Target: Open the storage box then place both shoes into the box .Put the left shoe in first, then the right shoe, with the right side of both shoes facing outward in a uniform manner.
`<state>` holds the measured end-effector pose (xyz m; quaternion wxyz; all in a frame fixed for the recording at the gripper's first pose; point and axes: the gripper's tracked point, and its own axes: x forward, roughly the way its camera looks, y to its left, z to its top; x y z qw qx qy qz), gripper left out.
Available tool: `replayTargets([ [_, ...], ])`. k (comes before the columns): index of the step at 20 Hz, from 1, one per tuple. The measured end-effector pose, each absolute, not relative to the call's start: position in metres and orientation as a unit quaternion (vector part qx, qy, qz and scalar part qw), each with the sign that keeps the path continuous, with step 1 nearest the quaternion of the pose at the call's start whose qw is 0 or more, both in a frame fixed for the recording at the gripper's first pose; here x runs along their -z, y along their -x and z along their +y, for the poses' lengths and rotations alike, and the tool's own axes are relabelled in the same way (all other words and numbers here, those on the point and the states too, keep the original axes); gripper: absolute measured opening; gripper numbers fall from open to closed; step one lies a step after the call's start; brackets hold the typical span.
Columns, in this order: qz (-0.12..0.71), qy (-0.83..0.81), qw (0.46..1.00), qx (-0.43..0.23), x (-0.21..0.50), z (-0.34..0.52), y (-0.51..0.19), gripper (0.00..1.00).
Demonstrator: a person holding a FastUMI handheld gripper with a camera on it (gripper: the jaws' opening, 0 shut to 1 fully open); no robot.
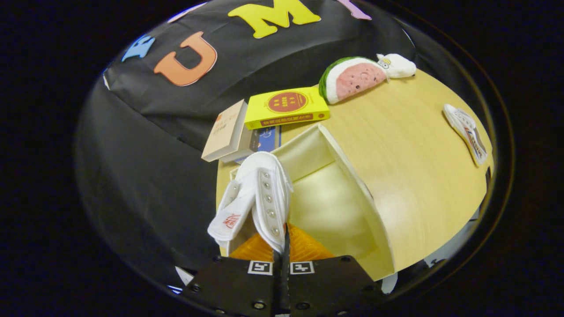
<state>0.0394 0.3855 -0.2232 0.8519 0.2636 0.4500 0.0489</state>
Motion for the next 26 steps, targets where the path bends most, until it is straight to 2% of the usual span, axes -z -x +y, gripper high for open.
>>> replayTargets([
  [6,0.425,-0.215,0.878,-0.048,0.25,0.396,-0.053,0.0],
  [13,0.428,-0.21,0.877,-0.053,0.273,0.409,-0.051,0.0],
  [15,0.425,-0.224,0.874,-0.078,0.266,0.421,-0.053,0.08],
  [18,0.392,-0.198,0.894,-0.091,0.245,0.421,-0.062,0.87],
  [19,0.387,-0.195,0.896,-0.096,0.239,0.422,-0.061,0.9],
  [22,0.358,-0.177,0.911,-0.108,0.217,0.412,-0.058,0.91],
  [23,0.345,-0.164,0.917,-0.111,0.209,0.406,-0.056,0.95],
  [26,0.302,-0.128,0.937,-0.12,0.182,0.381,-0.045,0.95],
])
